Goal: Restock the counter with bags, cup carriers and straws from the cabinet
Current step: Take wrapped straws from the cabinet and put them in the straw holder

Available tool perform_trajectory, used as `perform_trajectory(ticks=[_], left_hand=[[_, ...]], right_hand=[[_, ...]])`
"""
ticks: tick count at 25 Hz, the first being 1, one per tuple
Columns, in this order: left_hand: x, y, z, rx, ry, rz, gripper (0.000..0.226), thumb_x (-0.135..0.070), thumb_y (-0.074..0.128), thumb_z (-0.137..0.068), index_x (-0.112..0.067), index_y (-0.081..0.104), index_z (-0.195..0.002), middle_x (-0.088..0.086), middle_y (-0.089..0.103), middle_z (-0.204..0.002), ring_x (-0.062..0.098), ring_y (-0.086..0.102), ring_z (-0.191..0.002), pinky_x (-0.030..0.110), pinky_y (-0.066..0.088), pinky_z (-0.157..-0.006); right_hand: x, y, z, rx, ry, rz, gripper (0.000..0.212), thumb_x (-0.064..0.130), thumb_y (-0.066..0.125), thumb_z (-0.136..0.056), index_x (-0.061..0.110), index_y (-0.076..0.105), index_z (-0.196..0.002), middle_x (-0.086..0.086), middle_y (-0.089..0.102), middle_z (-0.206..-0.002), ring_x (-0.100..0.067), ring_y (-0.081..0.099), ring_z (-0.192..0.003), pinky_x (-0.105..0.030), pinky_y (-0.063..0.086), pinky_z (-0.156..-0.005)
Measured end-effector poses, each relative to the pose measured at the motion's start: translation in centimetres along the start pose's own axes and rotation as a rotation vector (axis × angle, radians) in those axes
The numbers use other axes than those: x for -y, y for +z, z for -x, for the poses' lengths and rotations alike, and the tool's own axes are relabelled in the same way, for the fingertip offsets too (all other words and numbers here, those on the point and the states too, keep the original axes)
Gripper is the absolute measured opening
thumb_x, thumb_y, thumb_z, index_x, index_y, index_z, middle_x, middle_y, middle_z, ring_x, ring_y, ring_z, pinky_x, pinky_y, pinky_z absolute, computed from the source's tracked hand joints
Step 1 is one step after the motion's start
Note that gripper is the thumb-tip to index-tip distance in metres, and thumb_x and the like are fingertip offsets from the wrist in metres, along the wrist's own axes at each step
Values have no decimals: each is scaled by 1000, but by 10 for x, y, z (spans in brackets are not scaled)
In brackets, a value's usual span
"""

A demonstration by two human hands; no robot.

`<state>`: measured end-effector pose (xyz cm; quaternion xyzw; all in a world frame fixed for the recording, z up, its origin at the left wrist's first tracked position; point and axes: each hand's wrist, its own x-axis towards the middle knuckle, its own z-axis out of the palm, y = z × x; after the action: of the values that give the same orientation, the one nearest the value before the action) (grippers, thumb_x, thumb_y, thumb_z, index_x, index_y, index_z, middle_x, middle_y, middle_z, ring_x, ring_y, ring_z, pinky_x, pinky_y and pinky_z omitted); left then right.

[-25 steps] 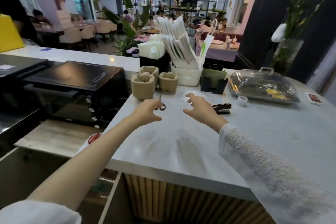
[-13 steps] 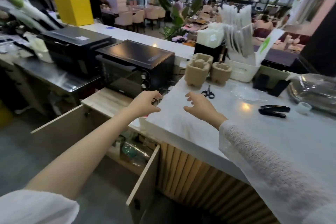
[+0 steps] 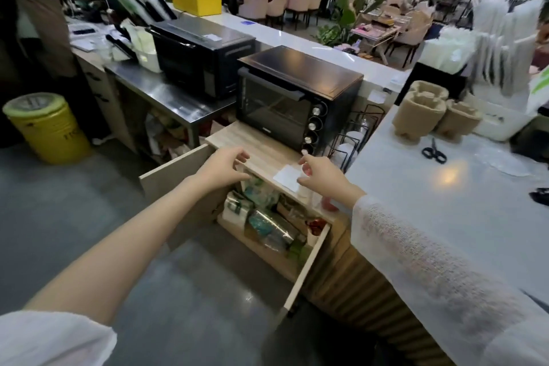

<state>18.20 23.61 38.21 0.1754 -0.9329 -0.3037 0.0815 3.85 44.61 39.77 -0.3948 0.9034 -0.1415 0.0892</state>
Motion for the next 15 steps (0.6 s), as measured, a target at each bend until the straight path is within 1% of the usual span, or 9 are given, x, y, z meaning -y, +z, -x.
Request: perform_trajectory(ticks=[2,3,5,6,8,10,13,15], left_hand=[[30,-7,9,12,-32,-10,45,-24,76,-76,-15,61,-117,3,65,-110,16,60,-100,32,51,-87],[47,-10,14,23,-50,-7,44,-23,76,-76,-15,62,-116,3,65,-111,17,60,-102,33,50,-89],[77,-15,20,36,-77,4,42,-23,75,-76,-15,63,-115,5,66,-111,19,61,-104,35,51,-92],[93,-17,23,37,-98,13,41,-23,75,-77,-15,63,-115,5,67,-111,19,62,-103,34,51,-92],[118,-18,25,44,-133,32,39,-23,74,-78,-14,64,-114,6,67,-110,18,62,-99,32,51,-90],[135,-15,24,60,-161,35,38,-22,72,-79,-12,64,-115,6,67,-111,18,62,-99,31,50,-91],[161,-5,12,107,-191,36,37,-20,71,-81,-10,65,-116,8,67,-115,20,63,-103,33,50,-94],[177,4,0,143,-202,25,36,-20,70,-82,-11,65,-116,9,66,-116,20,63,-104,32,50,-94]], right_hand=[[13,12,-8,26,24,14,47,32,63,-86,15,52,-128,-2,62,-118,-21,59,-107,-39,48,-94],[20,20,-14,39,43,5,47,33,64,-86,15,53,-127,-2,62,-118,-20,59,-107,-36,48,-93],[32,34,-20,45,65,-13,46,33,66,-85,15,54,-126,-3,63,-117,-19,60,-103,-28,45,-84],[39,43,-24,48,69,-21,46,33,66,-85,14,55,-125,-3,63,-116,-18,61,-102,-27,46,-84],[51,61,-29,76,86,-54,44,29,67,-86,12,55,-124,-6,62,-117,-21,61,-102,-34,51,-88],[58,75,-33,116,99,-61,41,25,66,-86,10,55,-122,-8,62,-117,-24,62,-101,-40,53,-89],[62,96,-49,148,122,-47,34,24,65,-84,8,57,-113,-10,64,-111,-26,62,-98,-43,54,-86],[60,109,-66,168,133,-46,32,23,65,-84,8,58,-112,-10,64,-109,-25,61,-98,-44,54,-86]])
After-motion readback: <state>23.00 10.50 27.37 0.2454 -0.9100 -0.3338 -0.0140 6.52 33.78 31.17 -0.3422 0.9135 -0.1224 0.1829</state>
